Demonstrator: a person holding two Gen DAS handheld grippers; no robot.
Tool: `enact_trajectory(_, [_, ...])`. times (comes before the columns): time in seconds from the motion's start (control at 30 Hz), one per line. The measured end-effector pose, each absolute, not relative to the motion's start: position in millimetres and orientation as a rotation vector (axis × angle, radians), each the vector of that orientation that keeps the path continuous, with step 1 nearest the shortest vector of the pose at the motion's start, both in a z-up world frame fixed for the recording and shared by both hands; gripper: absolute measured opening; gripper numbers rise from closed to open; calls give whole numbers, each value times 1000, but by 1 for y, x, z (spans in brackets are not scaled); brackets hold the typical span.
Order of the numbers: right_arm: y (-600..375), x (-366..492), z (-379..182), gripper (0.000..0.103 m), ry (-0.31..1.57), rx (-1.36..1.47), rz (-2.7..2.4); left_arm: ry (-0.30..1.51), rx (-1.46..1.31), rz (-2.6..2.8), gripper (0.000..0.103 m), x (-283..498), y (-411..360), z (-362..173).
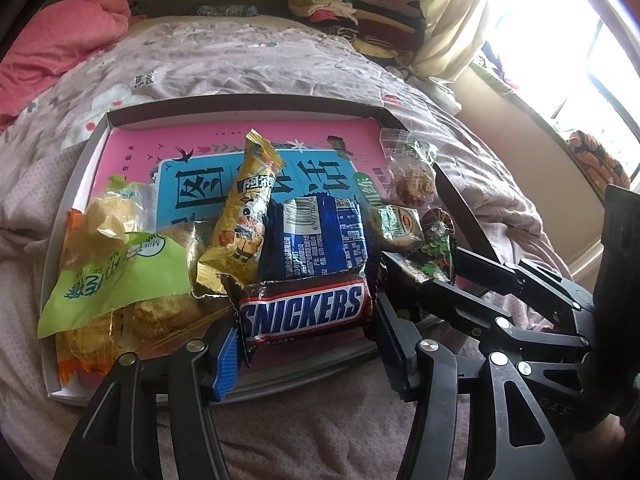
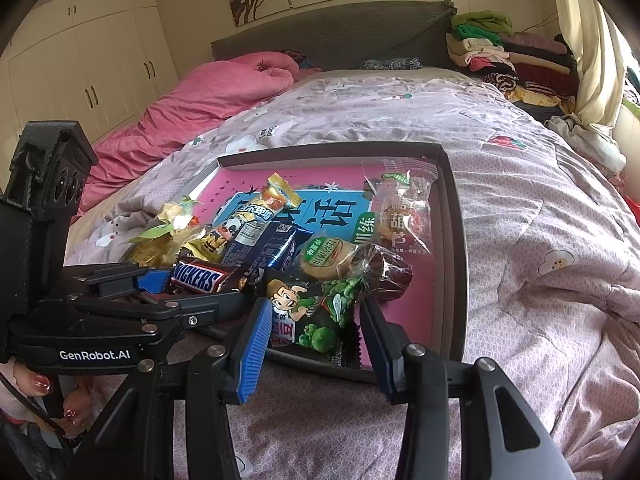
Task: Organize snacks
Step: 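Lower the Snickers bar and candy bag onto the snacks in the tray, then open both grippers to release the Snickers bar and candy bag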
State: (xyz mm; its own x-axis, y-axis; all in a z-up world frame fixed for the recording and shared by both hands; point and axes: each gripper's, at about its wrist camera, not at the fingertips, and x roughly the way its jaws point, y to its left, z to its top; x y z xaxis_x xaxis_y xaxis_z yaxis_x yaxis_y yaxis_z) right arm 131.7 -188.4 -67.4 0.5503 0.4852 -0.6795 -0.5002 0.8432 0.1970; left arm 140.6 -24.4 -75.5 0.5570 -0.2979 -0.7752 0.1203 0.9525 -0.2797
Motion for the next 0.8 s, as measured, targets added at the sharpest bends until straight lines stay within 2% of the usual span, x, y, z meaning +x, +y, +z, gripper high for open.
enact_trajectory(0.4, [-188, 131, -67, 46, 798, -22, 577, 950, -201, -267, 65, 138, -27, -73])
enact_trajectory(0.8, [-191, 129, -66, 46, 798, -29, 561, 947, -189, -290, 76, 133, -31, -67])
